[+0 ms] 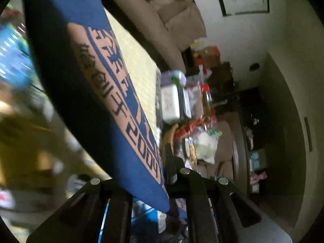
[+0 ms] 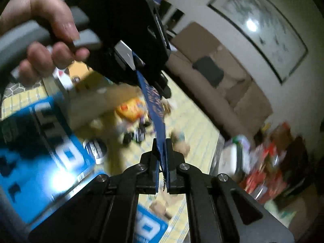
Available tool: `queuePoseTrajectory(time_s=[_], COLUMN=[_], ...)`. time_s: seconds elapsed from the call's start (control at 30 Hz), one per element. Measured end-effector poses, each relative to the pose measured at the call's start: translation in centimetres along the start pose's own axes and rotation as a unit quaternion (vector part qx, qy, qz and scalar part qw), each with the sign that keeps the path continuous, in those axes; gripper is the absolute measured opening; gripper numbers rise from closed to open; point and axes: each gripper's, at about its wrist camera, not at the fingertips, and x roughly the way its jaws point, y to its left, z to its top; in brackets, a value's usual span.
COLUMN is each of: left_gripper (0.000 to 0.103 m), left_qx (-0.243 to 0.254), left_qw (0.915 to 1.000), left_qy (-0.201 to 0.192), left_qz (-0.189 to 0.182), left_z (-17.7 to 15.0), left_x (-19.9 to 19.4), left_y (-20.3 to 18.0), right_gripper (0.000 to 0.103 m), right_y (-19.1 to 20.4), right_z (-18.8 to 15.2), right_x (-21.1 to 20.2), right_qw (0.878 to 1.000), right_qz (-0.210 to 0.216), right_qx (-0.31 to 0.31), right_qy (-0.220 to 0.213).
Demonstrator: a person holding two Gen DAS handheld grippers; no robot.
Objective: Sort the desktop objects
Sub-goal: 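Lift the blue strip with the left tool and carry it over the white box, then lower the blue strip into the white box and open the left tool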
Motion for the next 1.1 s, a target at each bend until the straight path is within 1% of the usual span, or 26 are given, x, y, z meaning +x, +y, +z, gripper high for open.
queuePoseTrajectory(time_s=[0.03,0.2,0.23,0.3,0.37,0.53,0.6,0.63,0.7,0.73,0.83,0.87,0.9,0.93,0.97,1.0,1.03,1.07,1.1], left_gripper=[0.008,0.008,0.008,0.009,0.009,0.01,0.011,0.012,0.012,0.012,0.013,0.013,0.015,0.021,0.029,0.039,0.046,0.051,0.064], left_qx=[-0.006,-0.022,-0.024,-0.037,-0.054,-0.073,-0.073,-0.071,-0.072,-0.076,-0.088,-0.092,-0.098,-0.103,-0.113,-0.126,-0.133,-0.135,-0.131], left_qw=[0.9999,0.9979,0.9972,0.9956,0.9934,0.9901,0.9901,0.99,0.9898,0.9899,0.99,0.9898,0.9892,0.988,0.9854,0.9828,0.9816,0.9821,0.9827], left_qy=[-0.014,-0.058,-0.066,-0.082,-0.097,-0.112,-0.11,-0.107,-0.103,-0.102,-0.09,-0.086,-0.083,-0.079,-0.075,-0.072,-0.077,-0.08,-0.085], left_qz=[0.003,0.019,0.025,0.027,0.029,0.043,0.048,0.057,0.066,0.064,0.063,0.066,0.072,0.083,0.103,0.115,0.113,0.104,0.1], left_z=[0.7,3.7,4.4,6.0,8.1,12.9,14.8,16.0,17.8,18.7,20.1,19.7,19.8,19.6,19.5,19.2,19.1,19.1,19.1], left_x=[-2.4,-10.2,-11.6,-14.2,-16.4,-18.0,-17.6,-17.1,-16.2,-17.2,-15.3,-15.0,-14.5,-14.1,-13.8,-13.9,-14.2,-14.6,-15.1], left_y=[0.8,4.0,4.8,6.7,9.3,13.6,14.9,15.6,16.9,18.0,20.1,20.7,21.5,22.3,22.9,23.4,23.7,23.6,23.1], right_gripper=[0.005,0.005,0.005,0.005,0.005,0.005,0.005,0.005,0.005,0.005,0.005,0.005,0.006,0.008,0.018,0.031,0.039,0.055,0.071], right_y=[0.5,4.0,5.0,6.5,8.3,13.2,14.6,15.1,16.1,16.4,16.9,16.8,16.5,16.1,15.8,15.4,14.8,13.7,12.8], right_z=[1.6,9.2,11.1,13.2,15.5,19.4,20.6,21.1,22.0,22.2,23.0,23.1,23.2,23.1,23.0,22.9,22.8,22.6,22.4], right_x=[0.1,2.3,3.1,4.6,7.0,13.9,17.1,19.3,21.8,23.3,26.9,28.0,28.6,29.6,30.3,30.8,31.0,30.9,30.6], right_qw=[1.0,0.996,0.994,0.992,0.987,0.974,0.97,0.968,0.965,0.964,0.964,0.967,0.97,0.973,0.975,0.978,0.979,0.982,0.984], right_qz=[0.005,0.013,0.018,0.019,0.012,0.003,-0.002,-0.003,-0.013,-0.017,-0.019,-0.01,0.002,0.019,0.028,0.032,0.042,0.062,0.075], right_qx=[-0.011,-0.077,-0.094,-0.116,-0.15,-0.217,-0.234,-0.244,-0.256,-0.262,-0.261,-0.252,-0.244,-0.231,-0.22,-0.208,-0.198,-0.179,-0.161], right_qy=[-0.008,-0.037,-0.043,-0.052,-0.064,-0.069,-0.064,-0.06,-0.055,-0.052,-0.039,-0.033,-0.026,-0.013,-0.004,0.0,0.001,0.001,-0.002])
